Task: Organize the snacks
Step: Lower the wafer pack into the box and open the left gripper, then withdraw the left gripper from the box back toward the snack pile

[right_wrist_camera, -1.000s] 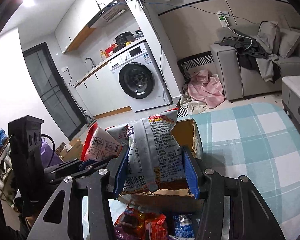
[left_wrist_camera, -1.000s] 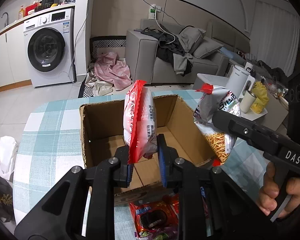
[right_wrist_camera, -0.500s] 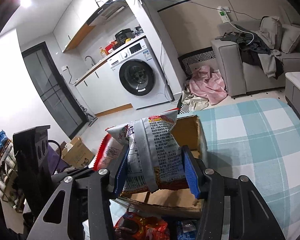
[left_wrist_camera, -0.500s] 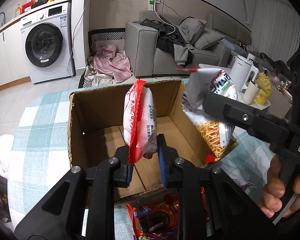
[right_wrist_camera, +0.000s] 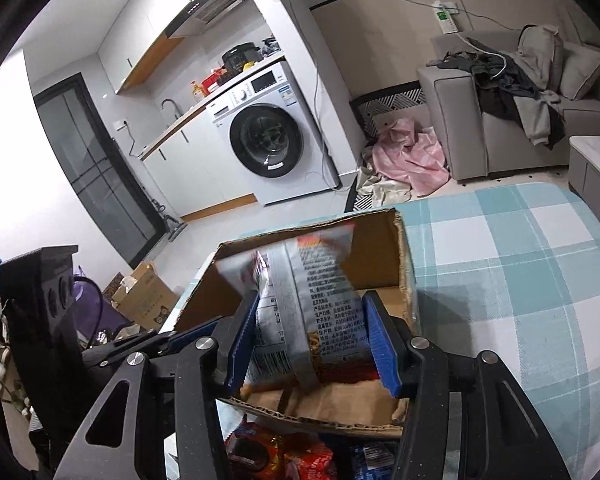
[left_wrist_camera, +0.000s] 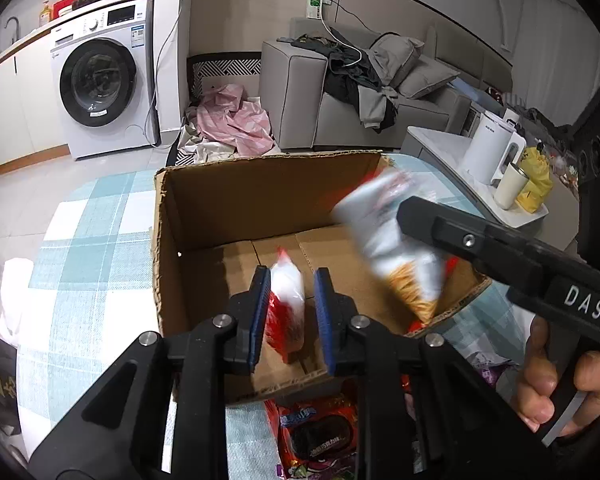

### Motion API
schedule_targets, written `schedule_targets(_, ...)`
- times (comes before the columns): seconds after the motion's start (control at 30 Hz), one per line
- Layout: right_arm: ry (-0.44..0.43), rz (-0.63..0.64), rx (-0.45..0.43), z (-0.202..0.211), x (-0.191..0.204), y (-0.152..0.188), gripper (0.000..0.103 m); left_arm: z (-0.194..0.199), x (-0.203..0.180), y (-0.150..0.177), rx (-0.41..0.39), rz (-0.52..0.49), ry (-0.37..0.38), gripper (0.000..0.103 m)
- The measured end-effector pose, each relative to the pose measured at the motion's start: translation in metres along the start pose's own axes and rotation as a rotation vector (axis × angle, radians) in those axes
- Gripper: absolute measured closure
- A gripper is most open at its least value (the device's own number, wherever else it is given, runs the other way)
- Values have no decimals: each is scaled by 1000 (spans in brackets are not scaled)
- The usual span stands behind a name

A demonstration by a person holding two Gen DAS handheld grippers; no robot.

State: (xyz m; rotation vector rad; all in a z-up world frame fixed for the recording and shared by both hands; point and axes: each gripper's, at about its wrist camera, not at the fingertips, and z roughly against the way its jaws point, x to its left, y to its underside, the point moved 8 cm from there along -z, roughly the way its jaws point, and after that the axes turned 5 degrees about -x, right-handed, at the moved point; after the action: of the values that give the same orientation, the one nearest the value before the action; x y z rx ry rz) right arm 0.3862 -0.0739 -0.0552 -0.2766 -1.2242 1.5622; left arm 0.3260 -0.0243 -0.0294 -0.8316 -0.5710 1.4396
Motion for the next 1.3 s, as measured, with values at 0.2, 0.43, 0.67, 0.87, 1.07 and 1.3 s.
schedule_targets(0.2, -5, 14, -24, 19, 2, -2, 18, 19, 3, 4, -15, 19, -13, 33)
schedule_targets(0.43, 39, 44, 2, 47, 0, 7, 0, 61, 4, 13, -45, 16, -40, 1)
schedule_targets(0.67, 42, 86, 4, 81, 7, 19, 0, 111, 8, 17, -88, 18, -51, 1)
schedule_targets(0.87, 46, 106, 11, 100, 14, 32, 0, 148, 14, 32, -99, 26, -69, 1)
schedule_targets(1.07, 55, 122, 19, 110, 20, 45, 0, 173, 13, 53, -91, 17, -87, 1)
schedule_targets(1.3, 59, 117, 20, 126, 22, 62, 0, 195, 6, 79, -81, 2, -96, 1)
